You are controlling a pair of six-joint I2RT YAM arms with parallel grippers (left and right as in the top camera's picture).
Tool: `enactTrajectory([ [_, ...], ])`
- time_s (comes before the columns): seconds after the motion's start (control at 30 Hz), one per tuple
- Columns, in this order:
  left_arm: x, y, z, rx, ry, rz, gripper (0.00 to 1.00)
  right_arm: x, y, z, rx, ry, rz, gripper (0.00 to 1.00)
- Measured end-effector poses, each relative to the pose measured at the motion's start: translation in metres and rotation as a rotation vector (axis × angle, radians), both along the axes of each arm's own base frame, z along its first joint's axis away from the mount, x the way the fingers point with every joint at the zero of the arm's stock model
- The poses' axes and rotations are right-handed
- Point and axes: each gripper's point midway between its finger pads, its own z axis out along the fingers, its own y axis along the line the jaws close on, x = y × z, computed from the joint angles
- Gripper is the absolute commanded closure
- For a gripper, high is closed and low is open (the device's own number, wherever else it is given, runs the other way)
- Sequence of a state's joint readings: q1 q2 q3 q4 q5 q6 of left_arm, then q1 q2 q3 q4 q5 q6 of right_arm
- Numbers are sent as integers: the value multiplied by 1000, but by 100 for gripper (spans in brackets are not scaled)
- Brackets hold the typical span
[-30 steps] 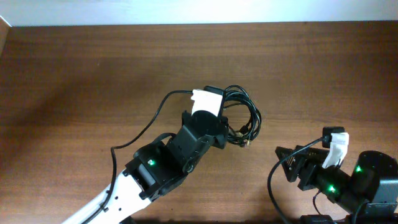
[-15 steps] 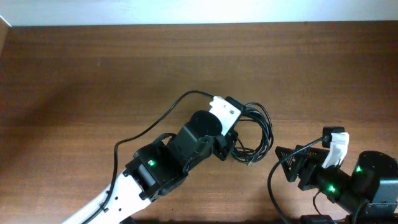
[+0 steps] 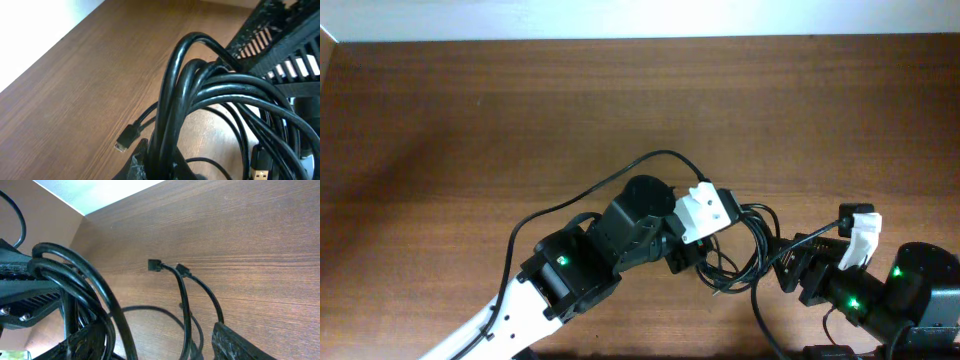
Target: Untangle cables
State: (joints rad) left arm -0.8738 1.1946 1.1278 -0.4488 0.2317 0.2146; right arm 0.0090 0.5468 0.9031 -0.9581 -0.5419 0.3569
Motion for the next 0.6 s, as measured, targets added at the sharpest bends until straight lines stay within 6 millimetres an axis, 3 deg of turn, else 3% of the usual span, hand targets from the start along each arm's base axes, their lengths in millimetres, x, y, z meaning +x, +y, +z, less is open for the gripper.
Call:
enactTrajectory([
  [0.23, -6, 0, -4, 11, 20, -27, 100, 0, -1, -1, -3, 6, -7, 32],
  [0.43, -24, 1, -15, 37, 92, -95, 100, 0, -41, -29, -156, 100, -208, 32],
  [0.53, -23, 2, -17, 46, 92, -85, 100, 1, -44, -29, -151, 108, -237, 25],
  [0.6, -14, 11, -25, 93, 82, -25, 100, 3, -36, -24, -136, 79, -188, 24],
])
